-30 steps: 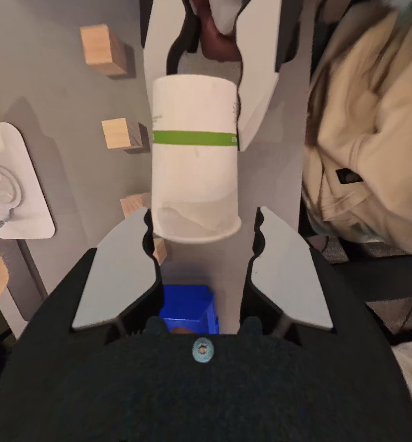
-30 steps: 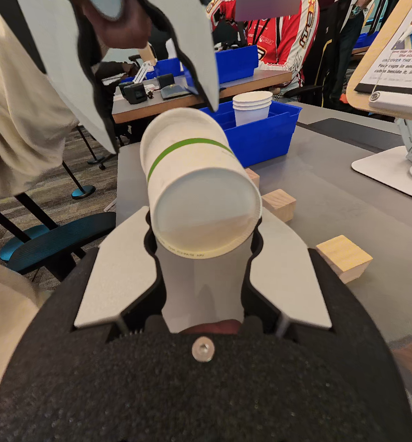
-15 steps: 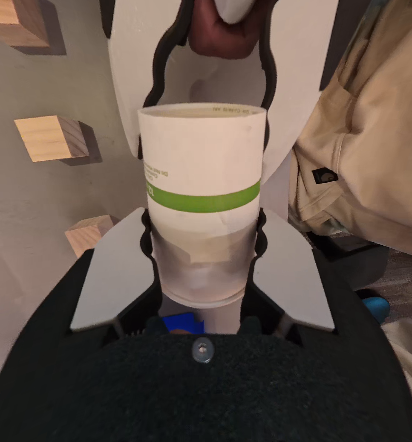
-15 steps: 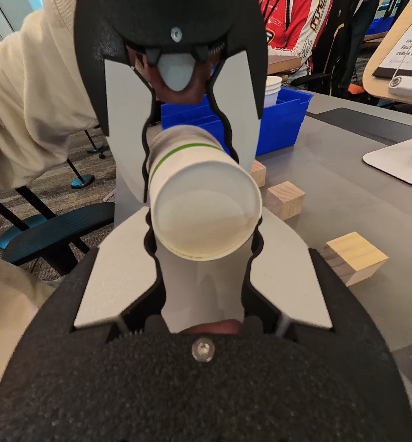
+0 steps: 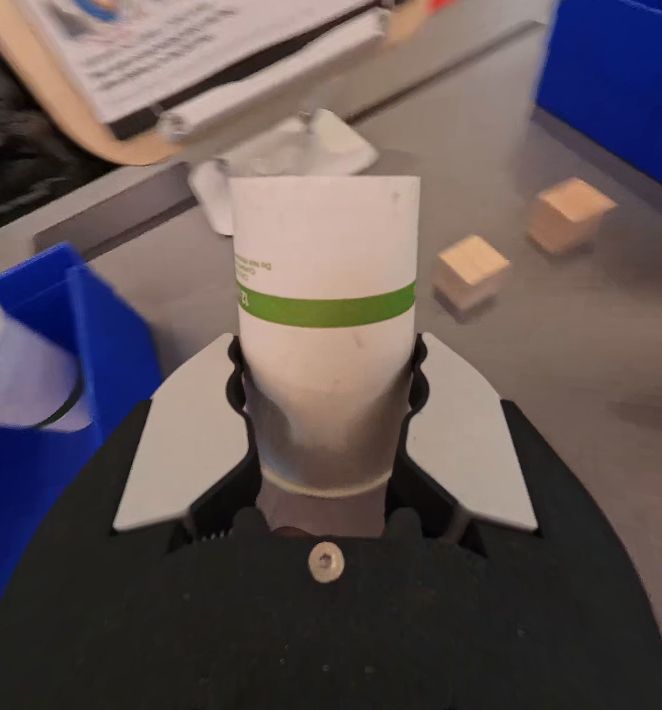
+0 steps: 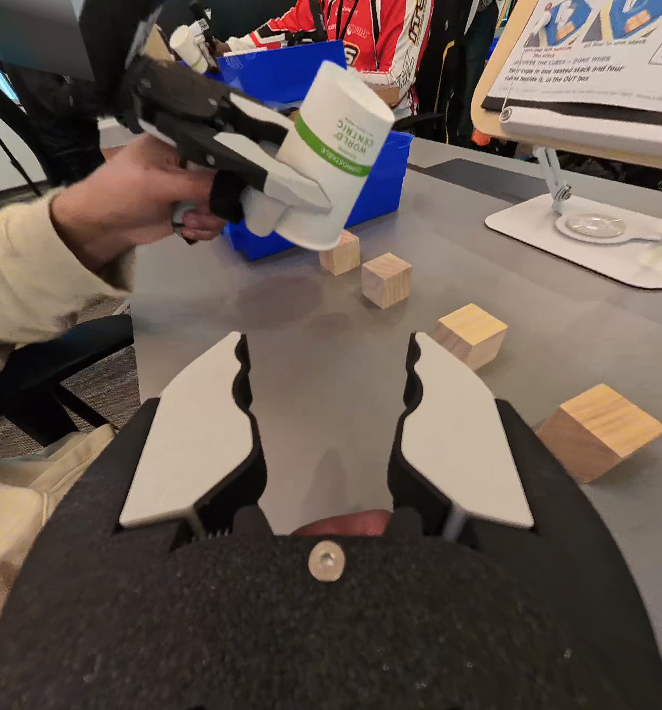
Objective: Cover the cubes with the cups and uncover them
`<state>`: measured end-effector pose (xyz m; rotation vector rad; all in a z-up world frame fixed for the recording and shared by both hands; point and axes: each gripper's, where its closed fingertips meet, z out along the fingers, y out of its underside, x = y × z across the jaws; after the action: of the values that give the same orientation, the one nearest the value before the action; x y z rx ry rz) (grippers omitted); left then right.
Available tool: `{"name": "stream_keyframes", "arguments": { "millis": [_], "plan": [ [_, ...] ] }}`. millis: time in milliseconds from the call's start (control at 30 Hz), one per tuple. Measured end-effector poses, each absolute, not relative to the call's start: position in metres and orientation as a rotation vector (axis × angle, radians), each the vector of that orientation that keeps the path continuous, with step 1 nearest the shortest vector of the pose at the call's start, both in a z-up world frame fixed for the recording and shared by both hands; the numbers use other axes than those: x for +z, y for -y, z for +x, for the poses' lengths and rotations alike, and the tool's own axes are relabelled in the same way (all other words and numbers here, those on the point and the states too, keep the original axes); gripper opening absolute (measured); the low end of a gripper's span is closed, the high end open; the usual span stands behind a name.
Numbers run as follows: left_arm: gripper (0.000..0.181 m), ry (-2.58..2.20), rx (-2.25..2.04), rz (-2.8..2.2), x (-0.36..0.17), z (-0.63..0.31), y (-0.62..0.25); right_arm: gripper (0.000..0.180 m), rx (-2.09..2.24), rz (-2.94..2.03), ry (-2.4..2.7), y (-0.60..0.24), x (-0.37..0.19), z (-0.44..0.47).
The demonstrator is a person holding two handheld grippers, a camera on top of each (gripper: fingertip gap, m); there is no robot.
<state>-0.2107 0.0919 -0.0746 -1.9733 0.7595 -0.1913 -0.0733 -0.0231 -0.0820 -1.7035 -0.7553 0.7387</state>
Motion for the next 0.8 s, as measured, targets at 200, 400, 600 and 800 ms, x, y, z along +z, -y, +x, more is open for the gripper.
{"name": "stream_keyframes", "arguments": {
  "millis": [200, 400, 600, 800],
  "plan": [
    [0.084, -0.354, -0.013, -1.905, -0.087, -0.253, -0.128, 0.074, 0.785, -1.693, 0.804, 0.034, -0.083, -0.088],
    [0.084, -0.230, 0.027, -1.944, -0.111, -0.257, -0.154, 0.070, 0.775, -1.689, 0.855, 0.042, -0.085, -0.094],
    [0.084, -0.187, 0.033, -1.921, -0.112, -0.262, -0.165, 0.069, 0.784, -1.692, 0.853, 0.043, -0.084, -0.092],
    [0.084, -0.211, 0.001, -2.028, -0.135, -0.264, -0.160, 0.068, 0.782, -1.700, 0.860, 0.043, -0.087, -0.093]
  ]
}}
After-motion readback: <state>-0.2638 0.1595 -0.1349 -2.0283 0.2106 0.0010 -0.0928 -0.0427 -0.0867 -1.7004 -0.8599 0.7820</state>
